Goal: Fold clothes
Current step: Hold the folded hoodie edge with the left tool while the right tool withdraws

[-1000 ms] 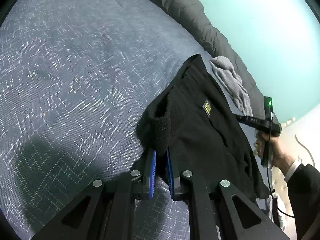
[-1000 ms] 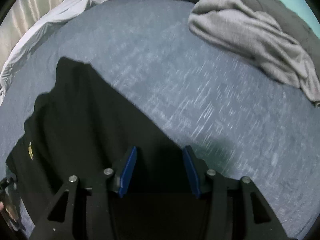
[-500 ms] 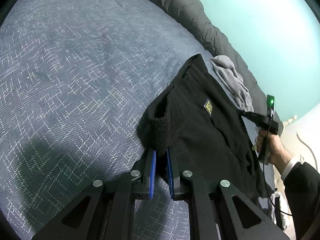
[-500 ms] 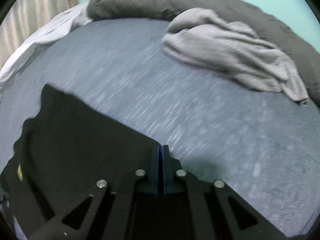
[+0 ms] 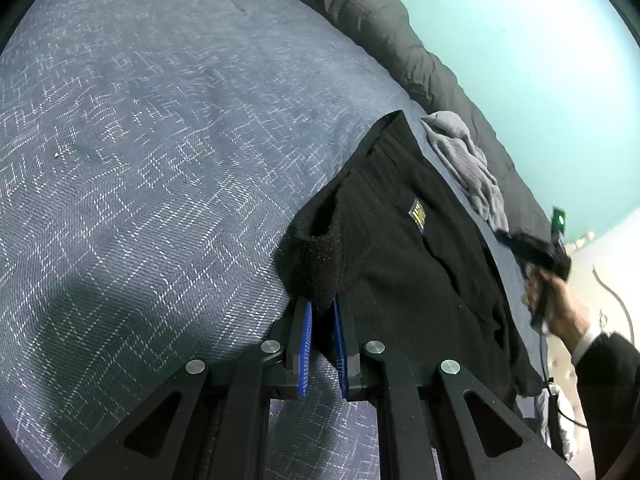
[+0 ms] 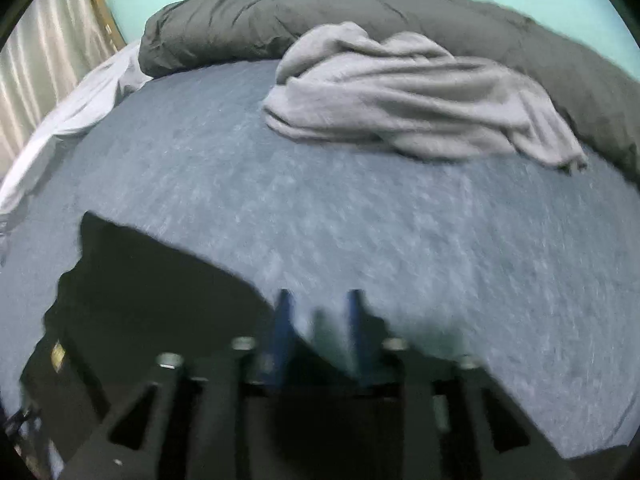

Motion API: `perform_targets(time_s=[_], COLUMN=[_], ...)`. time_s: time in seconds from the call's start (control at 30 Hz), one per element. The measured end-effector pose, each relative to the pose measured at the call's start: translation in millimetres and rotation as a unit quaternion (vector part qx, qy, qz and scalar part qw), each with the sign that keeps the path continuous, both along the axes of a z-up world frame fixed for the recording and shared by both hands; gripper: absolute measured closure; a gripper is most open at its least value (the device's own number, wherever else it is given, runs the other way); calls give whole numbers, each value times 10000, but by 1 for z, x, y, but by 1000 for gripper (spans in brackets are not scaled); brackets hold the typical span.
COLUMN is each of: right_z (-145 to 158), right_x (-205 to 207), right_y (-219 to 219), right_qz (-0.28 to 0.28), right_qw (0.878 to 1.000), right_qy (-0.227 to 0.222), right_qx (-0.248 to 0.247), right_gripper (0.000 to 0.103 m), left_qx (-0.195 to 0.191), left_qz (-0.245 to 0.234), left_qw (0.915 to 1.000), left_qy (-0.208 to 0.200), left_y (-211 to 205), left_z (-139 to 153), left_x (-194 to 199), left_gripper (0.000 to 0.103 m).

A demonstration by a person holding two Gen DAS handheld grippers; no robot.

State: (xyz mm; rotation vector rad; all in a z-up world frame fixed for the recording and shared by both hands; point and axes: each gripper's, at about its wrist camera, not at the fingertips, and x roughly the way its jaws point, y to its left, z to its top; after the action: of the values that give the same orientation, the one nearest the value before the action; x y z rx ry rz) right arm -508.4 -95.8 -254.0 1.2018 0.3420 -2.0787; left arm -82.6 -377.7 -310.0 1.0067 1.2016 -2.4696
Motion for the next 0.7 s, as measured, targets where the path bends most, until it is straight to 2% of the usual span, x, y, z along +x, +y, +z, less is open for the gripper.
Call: perform_targets(time_s=[0.17, 0.27, 0.37, 0.4, 0.43, 0.47, 0.57, 0.7], right_z=[-13, -28, -39, -42, -46, -49, -52, -46], right_x=[15, 18, 23, 26, 29, 32, 32, 28], right_y=[50, 71, 84, 84, 83, 81, 80, 82], right_qz=[330, 286, 352, 437, 524, 614, 583, 377], right_qw=[9990, 9982, 9974, 9968, 9961, 9953, 9955, 9968], right_qy=[-249, -294, -388, -391, -388, -377, -274, 31], right_qx=[153, 437, 496, 540, 591, 653, 698, 701], right_gripper=[60, 60, 60, 63, 76, 85, 99, 102], left_qx=[-8, -16, -66, -74, -86, -95, -123, -127], left_qz=[-5, 10, 26, 29, 30, 30, 24, 15], left_qw=[10000, 10000, 10000, 10000, 10000, 9999, 9999, 9999], left_qy=[8, -3, -28, -33, -38, -44, -66, -74], left_y=[0, 0, 2, 3, 3, 3, 4, 3], left_z=[2, 2, 3, 4, 4, 4, 4, 3], left_x=[2, 2, 1, 0, 1, 0, -1, -1], left_gripper=[92, 92, 92, 92, 92, 92, 92, 92])
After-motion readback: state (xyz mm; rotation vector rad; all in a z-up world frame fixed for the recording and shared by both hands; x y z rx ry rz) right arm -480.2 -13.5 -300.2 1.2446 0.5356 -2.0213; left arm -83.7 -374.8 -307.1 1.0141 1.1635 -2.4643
